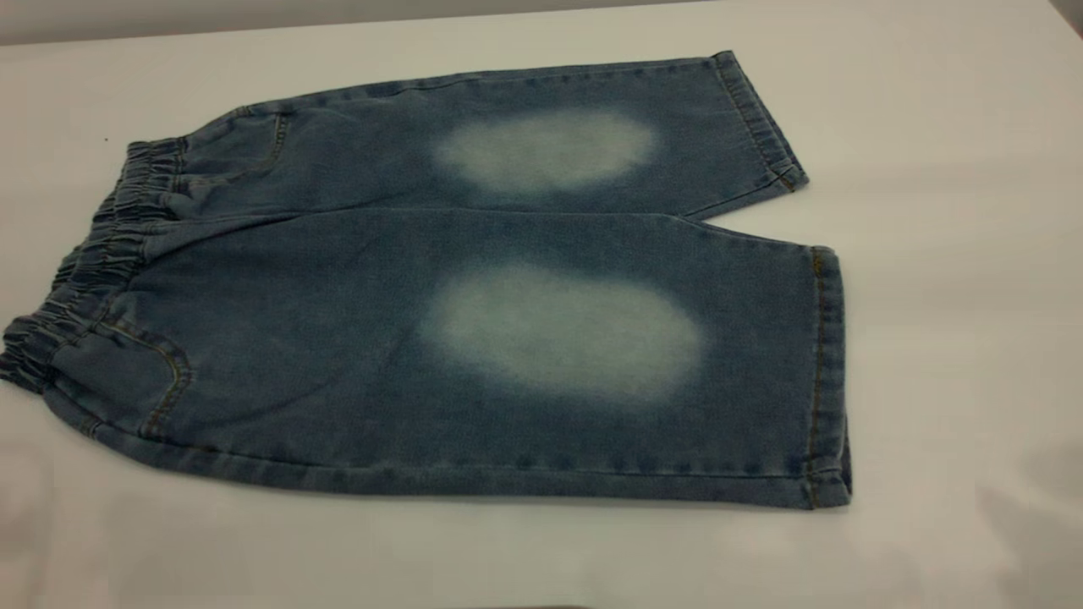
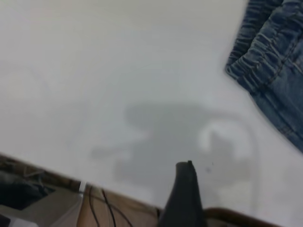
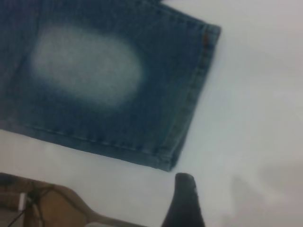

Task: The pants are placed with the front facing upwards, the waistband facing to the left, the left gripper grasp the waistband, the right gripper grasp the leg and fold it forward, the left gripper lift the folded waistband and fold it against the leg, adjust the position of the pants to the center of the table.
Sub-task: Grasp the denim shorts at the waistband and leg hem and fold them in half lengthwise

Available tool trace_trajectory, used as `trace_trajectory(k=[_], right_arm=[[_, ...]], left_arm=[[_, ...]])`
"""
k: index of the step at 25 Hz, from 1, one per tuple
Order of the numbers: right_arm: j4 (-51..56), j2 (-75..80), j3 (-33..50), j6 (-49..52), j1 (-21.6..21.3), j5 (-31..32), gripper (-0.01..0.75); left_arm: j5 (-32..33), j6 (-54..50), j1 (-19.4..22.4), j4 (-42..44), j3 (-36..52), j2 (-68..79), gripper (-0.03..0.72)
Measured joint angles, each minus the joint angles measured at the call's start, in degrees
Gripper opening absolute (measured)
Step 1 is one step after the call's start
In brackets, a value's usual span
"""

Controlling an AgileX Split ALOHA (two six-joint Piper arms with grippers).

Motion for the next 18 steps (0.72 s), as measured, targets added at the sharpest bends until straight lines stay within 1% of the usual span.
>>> trace_trajectory(k=[5,9,11,13,18], right_arm=[[11.62,10.03,0.00,-10.85,0.00,-5.88,0.490],[20.06,15.92,-0.20,-19.13,0.00,-8.23,0.490],[23.59,17.88,-0.42,-22.75,0.00,-8.97,0.490],[26.94,19.30,-0.47,-26.16,0.00,-9.76,0.490],[32.18,20.35,-0.47,-31.96,0.00,-10.80,0.490]], left_arm=[[-6.31,-0.04,0.00,0.15,-3.29,14.57,0.559],[-8.25,1.79,0.00,-2.35,-6.87,24.32,0.550],[-8.87,3.90,0.00,-4.88,-8.69,28.97,0.544],[-9.25,6.34,0.75,-9.22,-10.33,32.88,0.539],[-10.52,15.47,5.59,-22.51,-12.26,41.06,0.535]])
